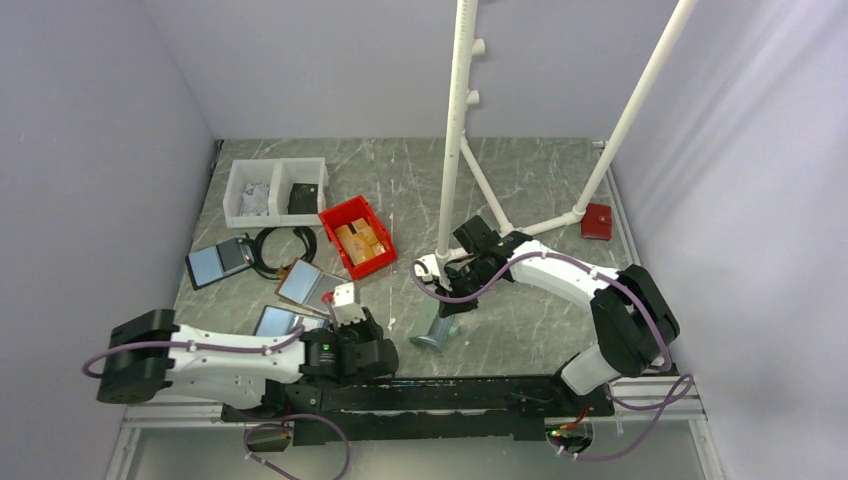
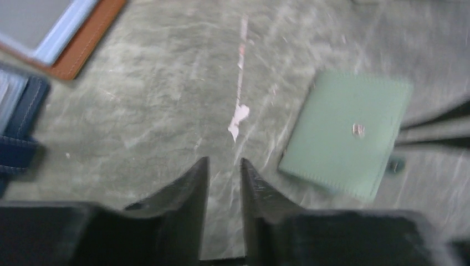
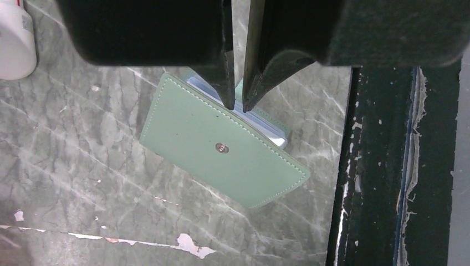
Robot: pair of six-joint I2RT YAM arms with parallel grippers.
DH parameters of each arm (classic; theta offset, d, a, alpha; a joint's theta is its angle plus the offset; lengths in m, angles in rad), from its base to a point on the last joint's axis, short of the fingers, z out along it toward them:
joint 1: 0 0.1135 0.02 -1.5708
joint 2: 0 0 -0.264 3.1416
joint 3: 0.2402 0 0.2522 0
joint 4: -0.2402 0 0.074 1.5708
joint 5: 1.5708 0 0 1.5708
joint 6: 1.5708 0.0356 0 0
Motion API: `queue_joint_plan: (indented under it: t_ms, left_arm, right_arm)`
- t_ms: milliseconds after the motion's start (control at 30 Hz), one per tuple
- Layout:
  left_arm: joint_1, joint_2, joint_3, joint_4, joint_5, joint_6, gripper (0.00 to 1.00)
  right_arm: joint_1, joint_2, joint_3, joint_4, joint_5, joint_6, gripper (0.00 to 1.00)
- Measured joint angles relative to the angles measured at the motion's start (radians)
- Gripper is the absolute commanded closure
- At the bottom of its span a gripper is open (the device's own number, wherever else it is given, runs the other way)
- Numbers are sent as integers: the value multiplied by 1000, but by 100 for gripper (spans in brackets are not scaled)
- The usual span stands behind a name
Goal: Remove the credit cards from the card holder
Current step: Open the card holder at the center of the board.
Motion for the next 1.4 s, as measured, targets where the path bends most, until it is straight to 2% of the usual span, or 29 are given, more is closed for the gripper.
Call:
queue_joint_plan:
  t_ms: [67,167,333,500,633,833,1000,1100,1400]
  left_arm:
    - [1,-80,-46,100,33,185,40]
    - [1,-224,-141,278,121,459,29]
    - [6,-502,-249,420,261,753,26]
    - [8,-637,-261,510,375,919,25]
    - [8,-515,-206,541,441,995,27]
    - [8,-106,-19,569,465,1106,26]
    - [19,131,123,548,430,1211,23]
    - [33,197,170,539,402,1246,16]
    - [55,316,216,523,357,1276,17]
  right_arm:
    - [2,0,-2,11,0,0,85]
    - [2,2,-2,53,11,36,85]
    - [14,40,2,159,63,174,87]
    - [36,143,41,222,117,322,87]
    - [49,174,45,265,166,421,86]
    - [52,185,45,312,190,526,84]
    - [52,202,45,316,185,570,84]
    - [52,206,47,316,185,583,84]
    - [51,216,64,315,184,596,84]
